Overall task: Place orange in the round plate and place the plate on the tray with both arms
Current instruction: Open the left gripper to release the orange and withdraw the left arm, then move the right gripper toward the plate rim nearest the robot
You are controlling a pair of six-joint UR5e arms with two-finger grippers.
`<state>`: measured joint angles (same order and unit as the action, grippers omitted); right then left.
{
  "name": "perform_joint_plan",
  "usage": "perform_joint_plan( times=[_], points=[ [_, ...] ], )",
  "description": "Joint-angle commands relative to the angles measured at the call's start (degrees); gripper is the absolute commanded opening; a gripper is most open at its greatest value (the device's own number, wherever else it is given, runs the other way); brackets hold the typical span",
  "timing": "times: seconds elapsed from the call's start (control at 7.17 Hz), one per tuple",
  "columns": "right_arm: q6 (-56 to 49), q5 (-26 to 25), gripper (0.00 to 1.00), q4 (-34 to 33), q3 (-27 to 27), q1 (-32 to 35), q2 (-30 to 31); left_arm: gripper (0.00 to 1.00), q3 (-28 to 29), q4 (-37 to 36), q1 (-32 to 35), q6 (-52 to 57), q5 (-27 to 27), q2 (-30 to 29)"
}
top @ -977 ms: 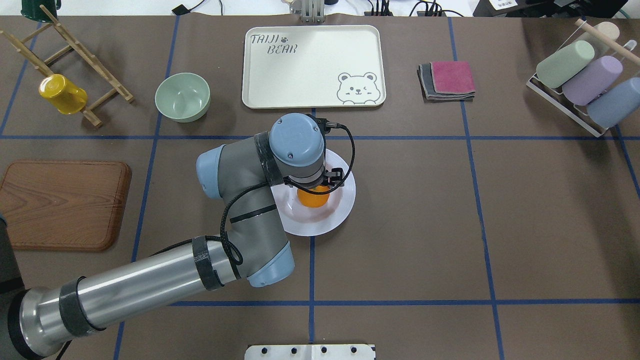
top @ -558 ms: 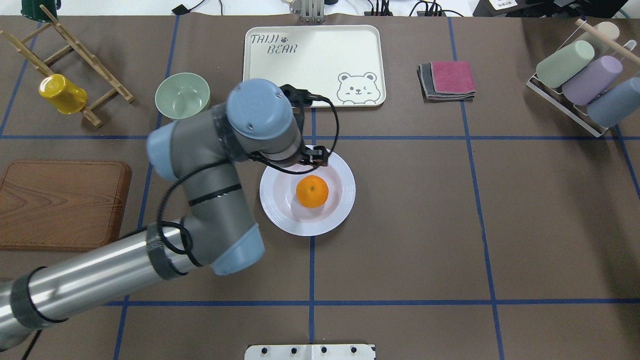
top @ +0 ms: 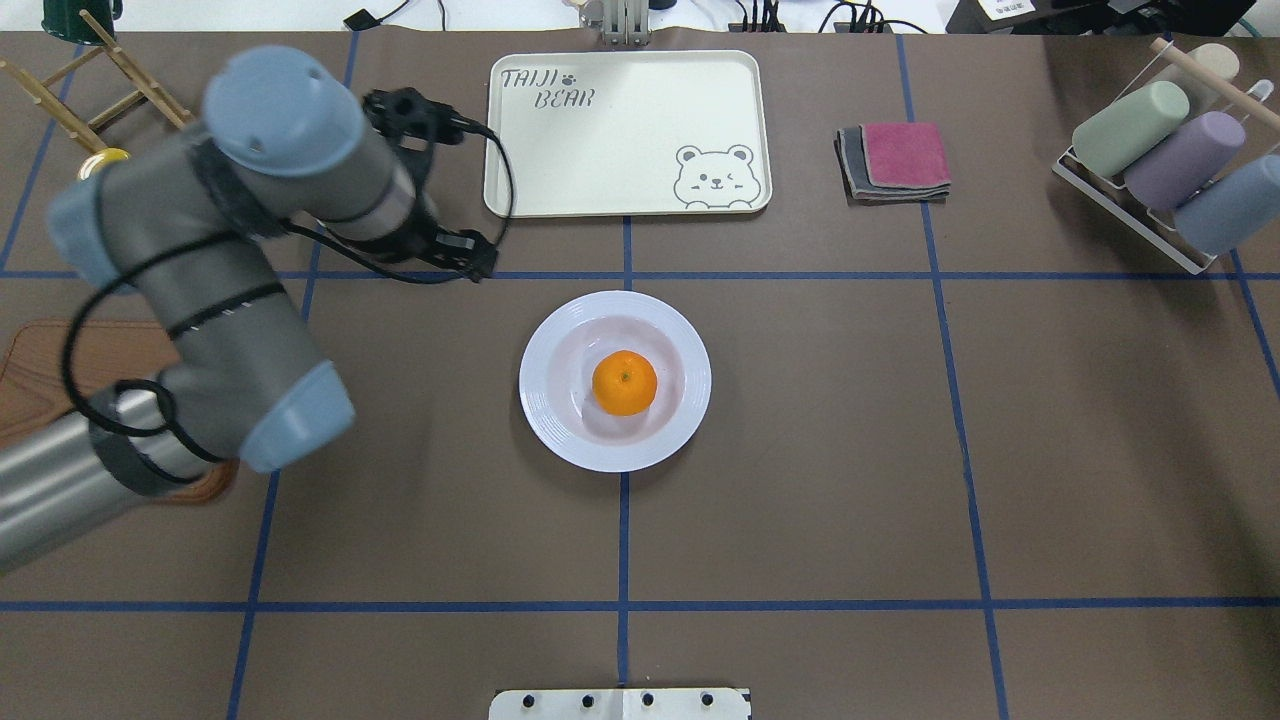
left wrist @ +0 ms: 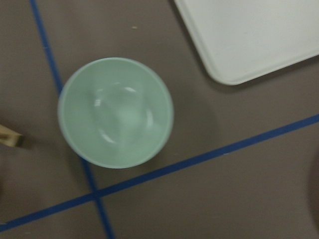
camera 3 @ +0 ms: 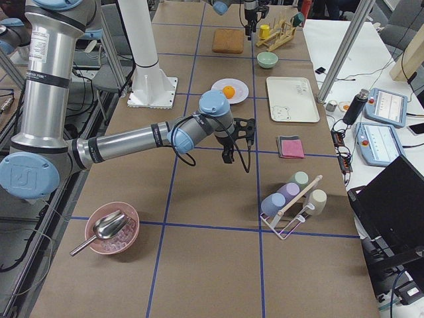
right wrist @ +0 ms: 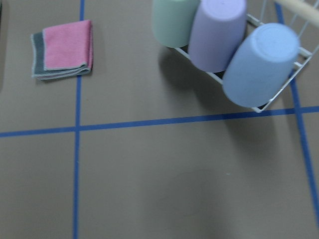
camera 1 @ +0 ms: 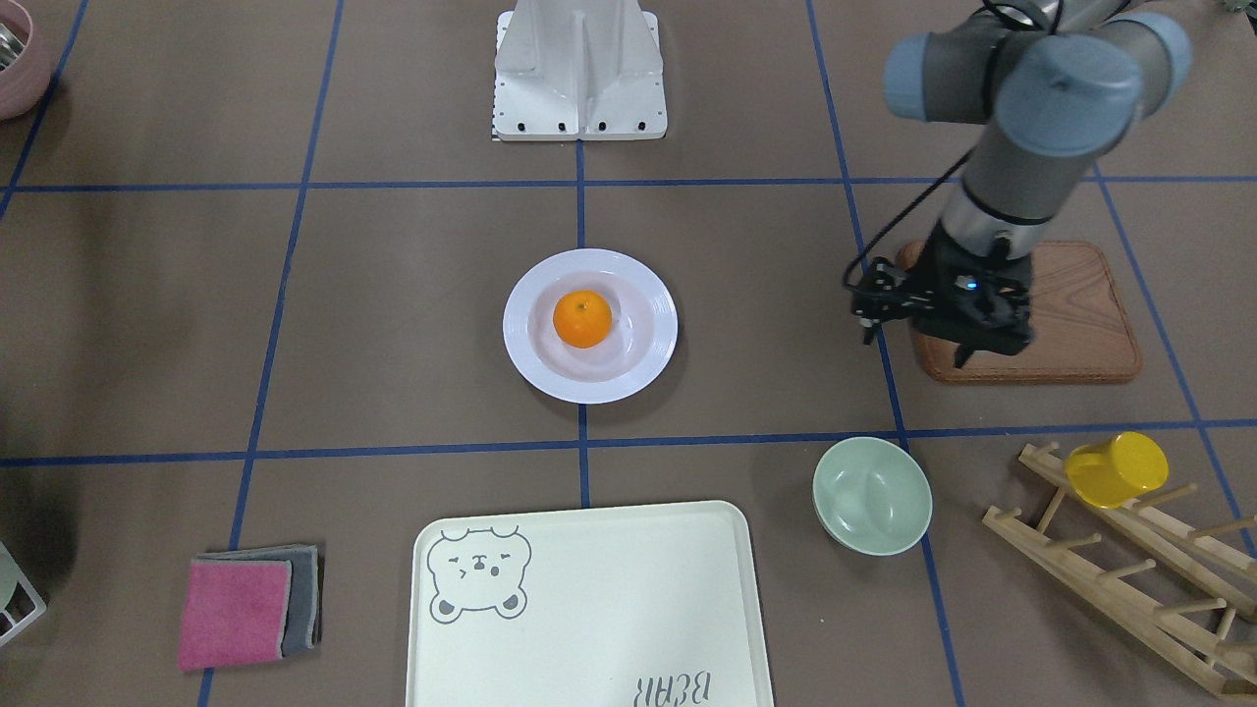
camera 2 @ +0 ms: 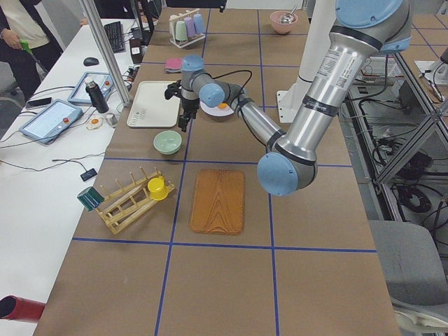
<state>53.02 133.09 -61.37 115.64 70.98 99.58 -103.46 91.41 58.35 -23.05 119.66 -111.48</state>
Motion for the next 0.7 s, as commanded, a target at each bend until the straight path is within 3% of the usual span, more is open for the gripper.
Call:
perform_joint_plan(
  times=[0.0, 0.14, 0.28, 0.56],
  points=[
    [23.08, -9.99, 0.99, 8.69, 0.46, -13.08, -4.98, 0.98, 1.66, -0.44, 16.45, 22.34, 7.57, 10.19],
    [33.70, -15.01, 0.98, 12.55, 0.55, -18.71, -7.01, 0.98, 3.68, -0.35, 23.41, 28.96, 12.74, 13.62],
    [42.43, -23.32, 0.97, 16.59, 0.55, -25.73, -7.98, 0.98, 4.05, -0.09, 28.17, 29.81, 14.45, 17.48],
    [52.49, -42.74, 0.95, 17.51, 0.20, -41.11, -10.96, 0.98, 5.46, -0.44, 31.64, 30.35, 14.72, 19.71]
  ],
)
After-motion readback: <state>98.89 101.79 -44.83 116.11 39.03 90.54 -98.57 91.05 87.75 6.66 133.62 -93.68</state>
